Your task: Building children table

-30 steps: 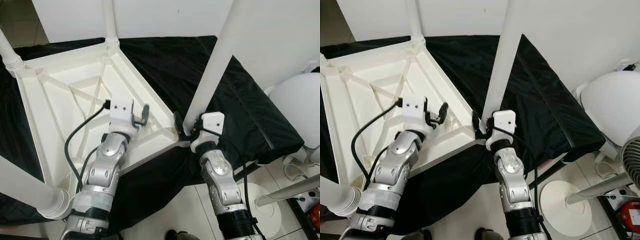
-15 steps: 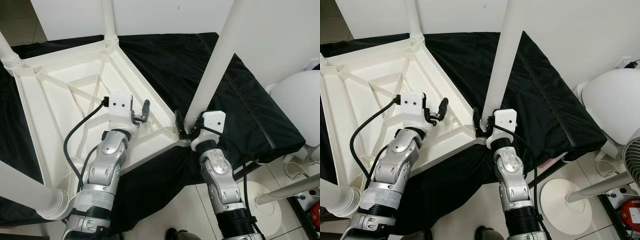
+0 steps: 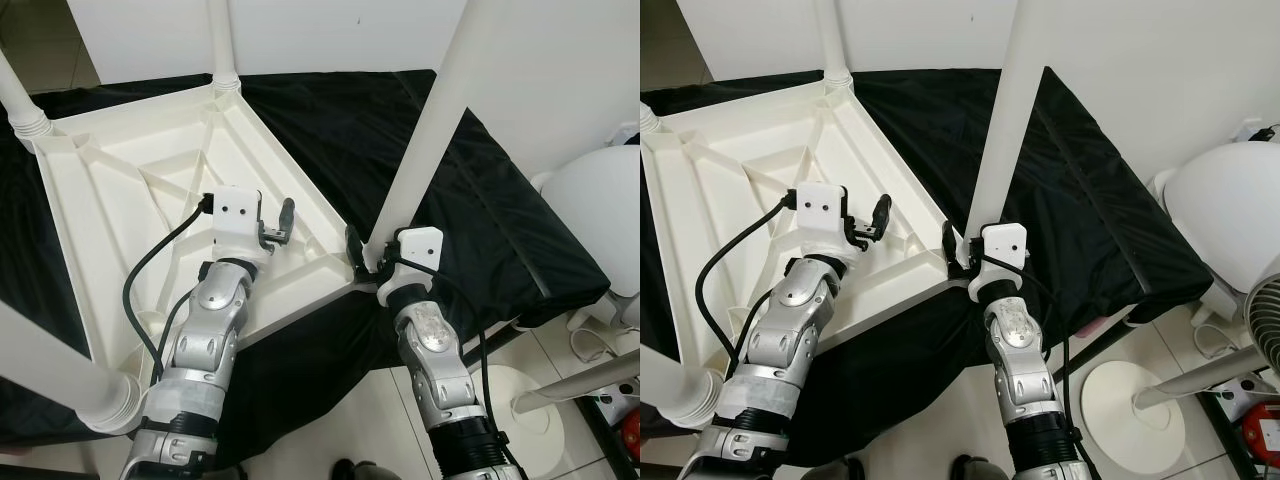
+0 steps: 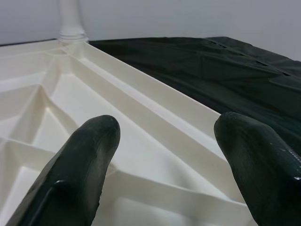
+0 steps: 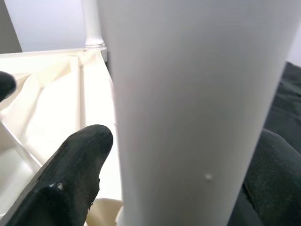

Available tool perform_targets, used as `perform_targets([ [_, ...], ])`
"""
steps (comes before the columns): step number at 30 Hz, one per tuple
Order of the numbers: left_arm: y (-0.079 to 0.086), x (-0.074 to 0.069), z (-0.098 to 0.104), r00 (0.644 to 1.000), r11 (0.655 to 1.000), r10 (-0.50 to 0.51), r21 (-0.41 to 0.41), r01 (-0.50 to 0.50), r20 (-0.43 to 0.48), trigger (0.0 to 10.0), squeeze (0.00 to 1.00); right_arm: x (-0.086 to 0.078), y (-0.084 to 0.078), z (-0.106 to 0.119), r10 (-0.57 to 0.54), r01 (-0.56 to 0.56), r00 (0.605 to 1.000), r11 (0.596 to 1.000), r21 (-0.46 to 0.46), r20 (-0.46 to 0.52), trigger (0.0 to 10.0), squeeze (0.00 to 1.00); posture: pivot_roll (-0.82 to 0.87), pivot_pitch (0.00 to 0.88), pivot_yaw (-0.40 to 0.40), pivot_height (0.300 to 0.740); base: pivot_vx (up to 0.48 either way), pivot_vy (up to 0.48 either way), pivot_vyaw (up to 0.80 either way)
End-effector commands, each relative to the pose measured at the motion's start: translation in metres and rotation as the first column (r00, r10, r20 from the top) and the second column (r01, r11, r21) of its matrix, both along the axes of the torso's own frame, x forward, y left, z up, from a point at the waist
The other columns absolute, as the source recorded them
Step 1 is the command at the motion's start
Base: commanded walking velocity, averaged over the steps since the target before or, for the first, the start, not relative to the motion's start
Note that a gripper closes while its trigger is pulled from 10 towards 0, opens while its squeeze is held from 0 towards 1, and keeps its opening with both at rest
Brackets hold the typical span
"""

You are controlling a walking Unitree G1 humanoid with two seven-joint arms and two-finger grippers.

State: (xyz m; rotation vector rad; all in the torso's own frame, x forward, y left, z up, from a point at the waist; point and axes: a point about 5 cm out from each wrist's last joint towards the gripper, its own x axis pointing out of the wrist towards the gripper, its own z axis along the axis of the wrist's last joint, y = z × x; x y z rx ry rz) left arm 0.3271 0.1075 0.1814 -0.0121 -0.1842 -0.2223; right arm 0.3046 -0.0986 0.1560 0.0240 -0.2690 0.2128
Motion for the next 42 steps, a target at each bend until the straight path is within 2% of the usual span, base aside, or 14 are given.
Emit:
perform_targets([
  [1,0.002,-0.002,-0.009,1.000,1.000,-0.002,0.017,0.002,-0.018,10.0,0.00,0.000,-0.002,-0.005,-0.008,0.008,1.000,1.000,-0.020,-0.008,10.0,0.00,0.08,0.000,-0.032,0.740,0.000,0.000,0.00],
  [5,0.002,-0.002,-0.012,1.000,1.000,-0.006,0.025,0.007,-0.024,10.0,0.00,0.000,-0.005,-0.007,-0.007,0.006,1.000,0.999,-0.039,-0.013,10.0,0.00,0.07,0.000,-0.025,0.740,0.000,0.000,0.00],
  [16,0.003,-0.008,-0.009,0.992,0.989,-0.124,0.084,0.125,-0.014,10.0,0.00,-0.006,-0.012,-0.012,0.004,-0.005,0.999,0.999,-0.039,-0.035,10.0,0.00,0.07,0.016,0.011,0.740,0.000,0.000,0.00],
  [19,0.003,-0.008,-0.009,0.992,0.989,-0.124,0.084,0.125,-0.014,10.0,0.00,-0.006,-0.012,-0.012,0.004,-0.005,0.999,0.999,-0.039,-0.035,10.0,0.00,0.07,0.016,0.011,0.740,0.000,0.000,0.00],
  [21,0.005,-0.014,-0.007,0.977,0.968,-0.214,0.133,0.213,-0.010,10.0,0.00,-0.006,-0.016,-0.013,0.012,-0.014,0.999,0.998,-0.054,-0.042,10.0,0.00,0.06,0.038,0.003,0.740,0.000,0.000,0.00],
  [22,0.005,-0.014,-0.007,0.977,0.968,-0.214,0.133,0.213,-0.010,10.0,0.00,-0.006,-0.016,-0.013,0.012,-0.014,0.999,0.998,-0.054,-0.042,10.0,0.00,0.06,0.038,0.003,0.740,0.000,0.000,0.00],
  [25,0.010,-0.022,-0.006,0.945,0.928,-0.328,0.182,0.324,-0.010,10.0,0.00,-0.006,-0.024,-0.013,0.048,-0.051,0.998,0.995,-0.082,-0.045,10.0,0.00,0.07,0.026,-0.010,0.740,0.000,0.000,0.00],
  [30,0.011,-0.022,-0.007,0.942,0.923,-0.335,0.199,0.330,-0.012,10.0,0.00,-0.005,-0.024,-0.014,0.058,-0.062,0.997,0.995,-0.084,-0.050,10.0,0.00,0.07,0.026,-0.010,0.740,0.000,0.000,0.00],
  [31,0.014,-0.020,-0.009,0.946,0.928,-0.324,0.185,0.323,-0.022,10.0,0.00,-0.004,-0.026,-0.015,0.063,-0.067,0.997,0.995,-0.077,-0.053,10.0,0.00,0.06,0.000,-0.007,0.740,0.000,0.000,0.00],
  [35,0.010,-0.018,-0.009,0.933,0.918,-0.358,0.172,0.358,-0.031,10.0,0.00,-0.001,-0.032,-0.014,0.079,-0.083,0.995,0.994,-0.069,-0.061,10.0,0.00,0.06,0.000,-0.011,0.740,0.000,0.000,0.00],
  [37,0.007,-0.019,-0.009,0.922,0.906,-0.385,0.175,0.386,-0.039,10.0,0.00,0.000,-0.033,-0.014,0.089,-0.094,0.994,0.993,-0.075,-0.062,10.0,0.00,0.06,0.000,-0.008,0.740,0.000,0.000,0.00],
  [39,0.000,-0.032,-0.014,0.859,0.834,-0.504,0.210,0.510,-0.087,10.0,0.00,0.000,-0.035,-0.015,0.140,-0.146,0.988,0.985,-0.096,-0.072,10.0,0.00,0.07,0.000,0.003,0.740,0.000,0.000,0.00],
  [40,0.000,-0.032,-0.014,0.859,0.834,-0.504,0.210,0.510,-0.087,10.0,0.00,0.000,-0.035,-0.015,0.140,-0.146,0.988,0.985,-0.096,-0.072,10.0,0.00,0.07,0.000,0.003,0.740,0.000,0.000,0.00],
  [42,-0.002,-0.042,-0.018,0.809,0.776,-0.574,0.230,0.587,-0.128,10.0,0.00,0.001,-0.036,-0.015,0.179,-0.187,0.981,0.976,-0.110,-0.080,10.0,0.00,0.07,0.000,0.004,0.740,0.000,0.000,0.00],
])
